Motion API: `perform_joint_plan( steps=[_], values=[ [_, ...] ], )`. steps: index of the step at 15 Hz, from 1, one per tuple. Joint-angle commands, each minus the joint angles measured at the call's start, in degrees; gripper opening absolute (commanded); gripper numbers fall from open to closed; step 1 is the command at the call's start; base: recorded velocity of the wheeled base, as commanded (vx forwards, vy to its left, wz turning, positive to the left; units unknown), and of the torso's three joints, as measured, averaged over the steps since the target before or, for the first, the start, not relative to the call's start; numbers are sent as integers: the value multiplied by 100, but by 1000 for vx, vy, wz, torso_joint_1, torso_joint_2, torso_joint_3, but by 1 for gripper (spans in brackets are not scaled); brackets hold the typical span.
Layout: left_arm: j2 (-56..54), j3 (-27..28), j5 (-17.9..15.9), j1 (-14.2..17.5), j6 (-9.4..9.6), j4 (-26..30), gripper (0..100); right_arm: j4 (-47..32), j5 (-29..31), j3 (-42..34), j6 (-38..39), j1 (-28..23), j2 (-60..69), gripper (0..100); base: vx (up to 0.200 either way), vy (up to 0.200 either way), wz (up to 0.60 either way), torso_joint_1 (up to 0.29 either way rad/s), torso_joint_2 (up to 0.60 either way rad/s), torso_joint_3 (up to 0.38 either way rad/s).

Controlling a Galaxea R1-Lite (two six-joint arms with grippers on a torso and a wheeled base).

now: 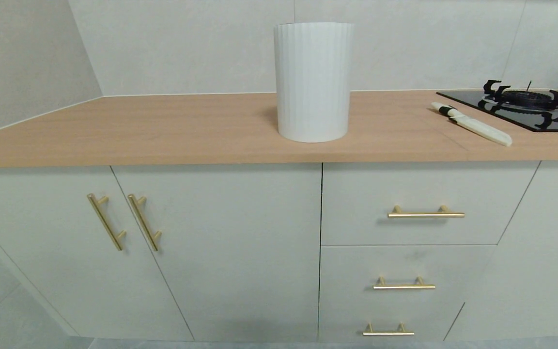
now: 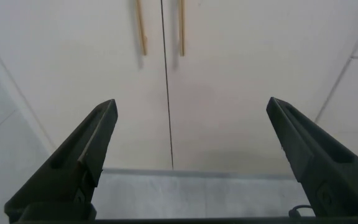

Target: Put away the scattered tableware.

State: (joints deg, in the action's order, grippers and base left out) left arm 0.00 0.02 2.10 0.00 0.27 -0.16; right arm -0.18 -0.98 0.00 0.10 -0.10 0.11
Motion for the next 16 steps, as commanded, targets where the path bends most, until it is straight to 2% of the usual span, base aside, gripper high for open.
perform_joint_plan(
  steps=[1,8,16],
  values=[
    [0,-2,1,0,0,-2,100,1,1,0,-1,1,-11,100,200,0,0,2,-2,2],
    [0,-2,1,0,0,-2,100,1,1,0,-1,1,-11,100,200,0,0,4,1,2],
    [0,-2,1,0,-18,-2,100,1,1,0,-1,1,-11,100,0,0,0,0,0,0]
  ],
)
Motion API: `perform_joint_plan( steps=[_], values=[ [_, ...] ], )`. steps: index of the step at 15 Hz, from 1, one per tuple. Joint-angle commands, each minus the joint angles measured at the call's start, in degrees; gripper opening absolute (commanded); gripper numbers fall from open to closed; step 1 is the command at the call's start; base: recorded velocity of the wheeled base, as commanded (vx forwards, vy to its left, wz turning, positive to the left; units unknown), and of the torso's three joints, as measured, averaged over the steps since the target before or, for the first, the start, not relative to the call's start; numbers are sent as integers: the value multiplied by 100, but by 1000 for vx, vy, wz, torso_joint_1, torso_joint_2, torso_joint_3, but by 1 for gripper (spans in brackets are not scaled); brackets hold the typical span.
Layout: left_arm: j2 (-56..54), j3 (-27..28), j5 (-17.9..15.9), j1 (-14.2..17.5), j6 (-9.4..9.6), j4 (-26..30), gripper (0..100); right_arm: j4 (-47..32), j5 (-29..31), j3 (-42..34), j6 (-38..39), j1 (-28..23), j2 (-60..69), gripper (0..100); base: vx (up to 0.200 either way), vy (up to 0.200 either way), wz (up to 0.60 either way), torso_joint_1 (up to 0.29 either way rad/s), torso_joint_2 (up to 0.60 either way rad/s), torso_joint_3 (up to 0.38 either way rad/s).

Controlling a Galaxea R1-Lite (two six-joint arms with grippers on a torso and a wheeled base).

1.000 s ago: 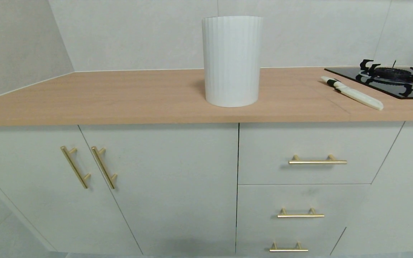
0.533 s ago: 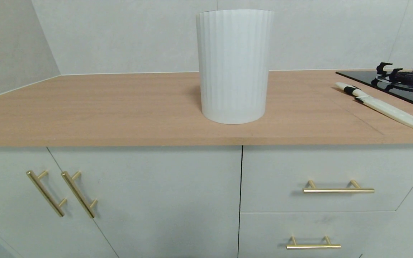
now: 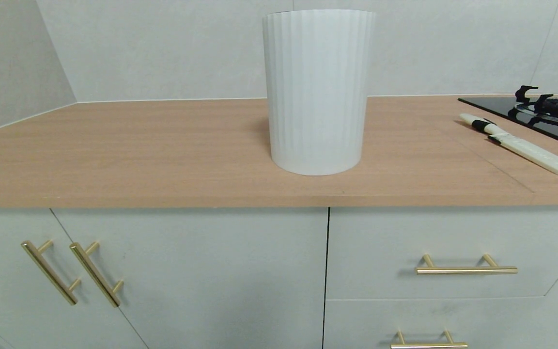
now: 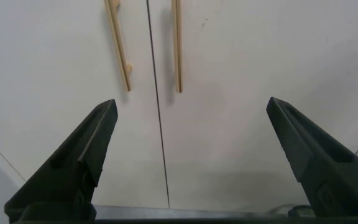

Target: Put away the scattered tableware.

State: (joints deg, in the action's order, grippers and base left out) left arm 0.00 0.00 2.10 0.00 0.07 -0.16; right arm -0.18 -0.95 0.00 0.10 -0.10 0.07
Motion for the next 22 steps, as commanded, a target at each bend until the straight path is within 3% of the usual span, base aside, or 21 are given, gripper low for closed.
perform_joint_plan(
  steps=[1,7,22],
  values=[
    [0,0,1,0,1,-2,100,1,-2,0,8,1,-7,100,0,0,0,0,0,0],
    [0,0,1,0,1,-2,100,1,-2,0,8,1,-7,100,0,-167,0,3,0,3],
    [0,0,1,0,-7,-2,100,1,-2,0,-1,-8,-7,100,0,0,0,0,0,0]
  ],
)
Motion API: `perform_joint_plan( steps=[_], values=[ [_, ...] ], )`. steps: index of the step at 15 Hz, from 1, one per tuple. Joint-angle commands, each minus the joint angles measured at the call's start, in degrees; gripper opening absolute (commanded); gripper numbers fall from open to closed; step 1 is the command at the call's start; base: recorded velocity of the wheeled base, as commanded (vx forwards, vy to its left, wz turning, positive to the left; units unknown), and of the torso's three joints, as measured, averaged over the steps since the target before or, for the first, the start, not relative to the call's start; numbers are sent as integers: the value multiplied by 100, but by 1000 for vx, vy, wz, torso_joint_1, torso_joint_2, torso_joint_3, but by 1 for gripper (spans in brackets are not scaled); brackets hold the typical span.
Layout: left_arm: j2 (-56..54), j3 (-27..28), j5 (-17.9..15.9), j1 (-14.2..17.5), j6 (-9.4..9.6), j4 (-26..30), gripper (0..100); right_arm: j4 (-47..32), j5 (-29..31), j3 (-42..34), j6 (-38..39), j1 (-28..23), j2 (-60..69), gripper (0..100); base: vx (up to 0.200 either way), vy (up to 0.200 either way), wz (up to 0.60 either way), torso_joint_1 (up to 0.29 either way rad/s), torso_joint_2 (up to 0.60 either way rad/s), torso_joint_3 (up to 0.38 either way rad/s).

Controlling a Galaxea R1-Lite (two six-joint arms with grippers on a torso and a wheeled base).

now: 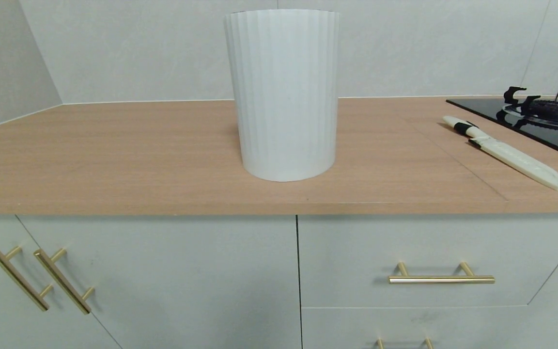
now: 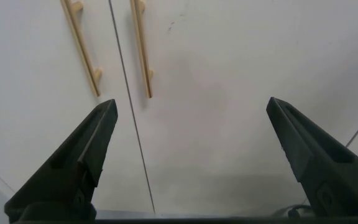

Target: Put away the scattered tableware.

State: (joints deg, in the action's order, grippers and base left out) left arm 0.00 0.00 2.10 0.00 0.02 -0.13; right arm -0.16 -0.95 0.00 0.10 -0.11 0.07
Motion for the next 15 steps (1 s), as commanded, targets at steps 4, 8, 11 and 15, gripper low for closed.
perform_joint_plan(
  steps=[4,8,11,15],
  values=[
    [0,0,1,0,-2,-4,100,-2,-2,0,-1,-7,-7,100,0,0,0,7,-31,-19],
    [0,0,1,0,-2,-4,100,-2,-2,0,8,2,-7,100,0,0,0,83,-267,-256],
    [0,0,1,0,-2,-4,100,-2,-2,0,8,2,-7,100,0,0,0,180,-543,-305],
    [0,0,1,0,-2,-4,100,-2,-2,0,8,2,-7,100,0,0,0,178,-470,-287]
  ],
)
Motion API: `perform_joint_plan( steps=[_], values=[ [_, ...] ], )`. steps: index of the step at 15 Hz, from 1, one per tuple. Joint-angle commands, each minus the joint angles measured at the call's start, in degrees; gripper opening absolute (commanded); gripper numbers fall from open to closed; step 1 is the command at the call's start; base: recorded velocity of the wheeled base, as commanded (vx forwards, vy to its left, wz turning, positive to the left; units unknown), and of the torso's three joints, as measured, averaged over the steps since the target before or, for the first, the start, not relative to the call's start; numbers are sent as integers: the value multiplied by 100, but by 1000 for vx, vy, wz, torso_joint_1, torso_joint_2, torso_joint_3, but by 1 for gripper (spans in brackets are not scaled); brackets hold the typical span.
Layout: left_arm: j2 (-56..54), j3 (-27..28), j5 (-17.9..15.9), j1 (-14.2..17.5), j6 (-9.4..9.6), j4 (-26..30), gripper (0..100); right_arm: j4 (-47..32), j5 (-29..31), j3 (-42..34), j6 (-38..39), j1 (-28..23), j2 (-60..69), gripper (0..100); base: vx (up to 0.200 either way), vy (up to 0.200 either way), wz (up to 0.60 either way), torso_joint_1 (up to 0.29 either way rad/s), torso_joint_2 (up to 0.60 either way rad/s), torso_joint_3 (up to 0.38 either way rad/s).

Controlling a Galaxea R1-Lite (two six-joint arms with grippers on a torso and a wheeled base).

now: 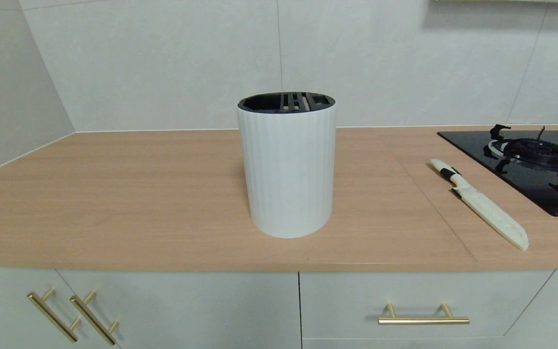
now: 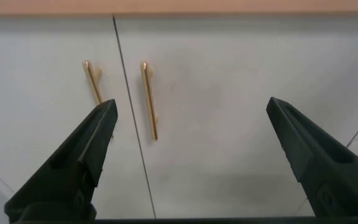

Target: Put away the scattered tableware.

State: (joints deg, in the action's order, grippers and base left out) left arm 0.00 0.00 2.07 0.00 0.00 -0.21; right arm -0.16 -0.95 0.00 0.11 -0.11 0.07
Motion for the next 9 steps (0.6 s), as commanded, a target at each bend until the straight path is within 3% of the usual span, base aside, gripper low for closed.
perform_joint_plan(
  steps=[1,9],
  values=[
    [0,0,4,0,0,3,100,-2,-2,0,7,2,-7,100,0,0,0,188,-466,-286],
    [0,0,4,0,0,3,100,-2,-2,0,7,-7,-7,100,0,0,0,206,-484,-279]
  ],
)
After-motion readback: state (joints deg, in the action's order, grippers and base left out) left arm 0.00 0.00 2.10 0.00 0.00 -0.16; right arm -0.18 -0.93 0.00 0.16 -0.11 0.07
